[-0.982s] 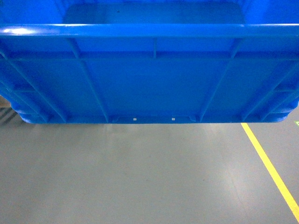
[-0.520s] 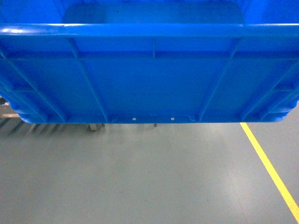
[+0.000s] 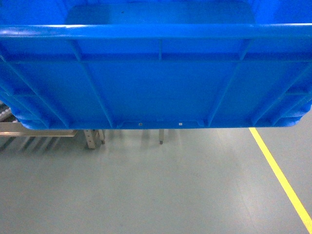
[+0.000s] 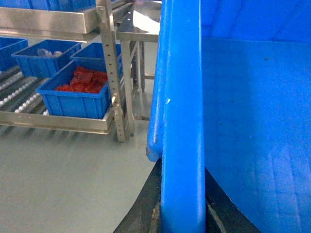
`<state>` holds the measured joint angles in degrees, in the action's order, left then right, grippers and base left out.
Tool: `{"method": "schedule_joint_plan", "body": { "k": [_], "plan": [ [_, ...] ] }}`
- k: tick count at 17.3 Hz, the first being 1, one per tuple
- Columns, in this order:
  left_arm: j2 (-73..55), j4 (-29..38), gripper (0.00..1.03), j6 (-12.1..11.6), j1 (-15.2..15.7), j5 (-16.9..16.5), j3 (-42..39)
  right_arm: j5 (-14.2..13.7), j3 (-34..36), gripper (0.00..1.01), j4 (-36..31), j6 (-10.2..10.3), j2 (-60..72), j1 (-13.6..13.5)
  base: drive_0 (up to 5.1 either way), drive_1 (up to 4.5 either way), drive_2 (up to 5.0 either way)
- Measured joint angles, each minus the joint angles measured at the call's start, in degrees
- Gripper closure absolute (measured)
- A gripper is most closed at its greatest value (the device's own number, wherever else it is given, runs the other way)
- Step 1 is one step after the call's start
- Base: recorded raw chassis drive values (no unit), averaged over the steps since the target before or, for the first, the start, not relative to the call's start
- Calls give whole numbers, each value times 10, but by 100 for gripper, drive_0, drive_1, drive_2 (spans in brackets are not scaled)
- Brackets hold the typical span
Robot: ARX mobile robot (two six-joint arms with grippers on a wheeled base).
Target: Place box next to blue box on left shelf
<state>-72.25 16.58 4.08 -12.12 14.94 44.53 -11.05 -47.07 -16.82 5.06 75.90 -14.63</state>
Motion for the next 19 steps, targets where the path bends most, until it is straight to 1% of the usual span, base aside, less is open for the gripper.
{"method": "schedule_joint_plan", "body": {
  "k": [10, 14, 19],
  "plan": [
    [0, 1, 94, 0, 0, 0, 0, 0, 0, 93, 1, 1, 0, 0, 4, 428, -421],
    [-2, -2, 94, 0, 0, 0, 0, 0, 0, 93, 3, 1, 2, 0, 0, 0, 0],
    [-1, 3, 94, 0, -2, 0, 0, -1, 0, 93, -2, -2, -2, 0, -467, 176, 354]
  ]
}}
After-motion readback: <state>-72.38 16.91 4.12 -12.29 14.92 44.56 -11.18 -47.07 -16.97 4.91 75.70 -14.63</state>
